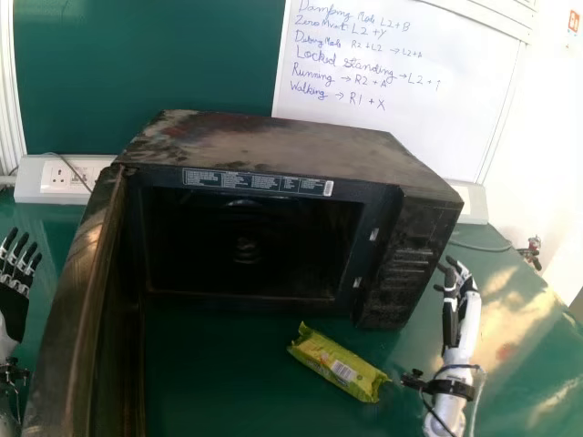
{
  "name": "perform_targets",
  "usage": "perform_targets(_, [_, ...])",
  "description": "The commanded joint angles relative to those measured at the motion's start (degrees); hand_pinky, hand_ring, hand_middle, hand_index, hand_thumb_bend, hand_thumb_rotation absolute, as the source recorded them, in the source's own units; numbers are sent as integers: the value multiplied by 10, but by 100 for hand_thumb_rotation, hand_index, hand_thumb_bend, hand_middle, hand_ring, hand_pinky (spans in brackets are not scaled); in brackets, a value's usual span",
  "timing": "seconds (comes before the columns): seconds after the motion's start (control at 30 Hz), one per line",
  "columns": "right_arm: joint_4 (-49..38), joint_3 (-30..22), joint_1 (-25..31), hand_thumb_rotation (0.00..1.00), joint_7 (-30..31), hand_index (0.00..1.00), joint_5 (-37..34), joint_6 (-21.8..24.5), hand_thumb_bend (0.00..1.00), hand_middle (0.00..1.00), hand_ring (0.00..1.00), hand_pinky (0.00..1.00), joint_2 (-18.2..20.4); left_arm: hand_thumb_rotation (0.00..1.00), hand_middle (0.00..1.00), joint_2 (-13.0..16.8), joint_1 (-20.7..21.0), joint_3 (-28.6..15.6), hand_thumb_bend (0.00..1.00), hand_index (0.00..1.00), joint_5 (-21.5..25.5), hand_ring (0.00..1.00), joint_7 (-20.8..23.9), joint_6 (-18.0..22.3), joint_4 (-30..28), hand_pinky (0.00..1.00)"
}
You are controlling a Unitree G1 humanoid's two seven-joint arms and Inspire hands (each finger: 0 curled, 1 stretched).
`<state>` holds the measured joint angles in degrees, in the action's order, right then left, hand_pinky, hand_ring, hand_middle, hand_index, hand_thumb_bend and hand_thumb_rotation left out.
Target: Put biscuit inside oven
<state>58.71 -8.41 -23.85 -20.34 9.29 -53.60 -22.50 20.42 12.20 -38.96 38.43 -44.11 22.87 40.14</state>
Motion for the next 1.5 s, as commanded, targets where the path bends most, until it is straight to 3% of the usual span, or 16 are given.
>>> perform_targets(0.0, [12, 19, 49, 94, 15, 82, 26, -27, 99, 74, 70, 62, -6, 0, 83, -25, -33, 1, 0, 99, 0, 79, 2, -5, 20, 100])
perform_targets(0.13, [-21, 35, 57, 85, 26, 84, 42, -24, 100, 75, 67, 58, -32, 0, 83, -24, -32, 0, 0, 98, 3, 80, -4, -8, 22, 100])
perform_targets(0.3, [-92, 53, 76, 79, 22, 86, 93, -1, 100, 75, 75, 71, -72, 0, 83, -26, -33, 1, 0, 99, 1, 80, 2, -5, 21, 100])
perform_targets(0.43, [-167, 53, 101, 74, 49, 86, 105, 23, 99, 75, 73, 69, -93, 0, 83, -27, -33, 2, 0, 98, 2, 80, 1, -7, 18, 100])
perform_targets(0.7, [-353, 45, 166, 66, 139, 89, 112, 128, 100, 79, 79, 78, -134, 0, 82, -28, -31, 2, 0, 98, 2, 79, 4, -7, 20, 100])
perform_targets(0.8, [-421, 42, 189, 61, 171, 88, 117, 170, 100, 80, 79, 75, -142, 0, 83, -27, -29, 2, 0, 98, 3, 79, -1, -6, 23, 100])
perform_targets(1.03, [-573, 41, 228, 63, 264, 90, 137, 298, 100, 83, 83, 75, -157, 0, 82, -30, -28, 3, 0, 98, 0, 79, 5, -5, 21, 100])
perform_targets(1.47, [-700, 49, 248, 62, 398, 94, 158, 450, 100, 91, 91, 87, -174, 0, 82, -30, -27, 3, 0, 98, 1, 78, 7, -8, 21, 100])
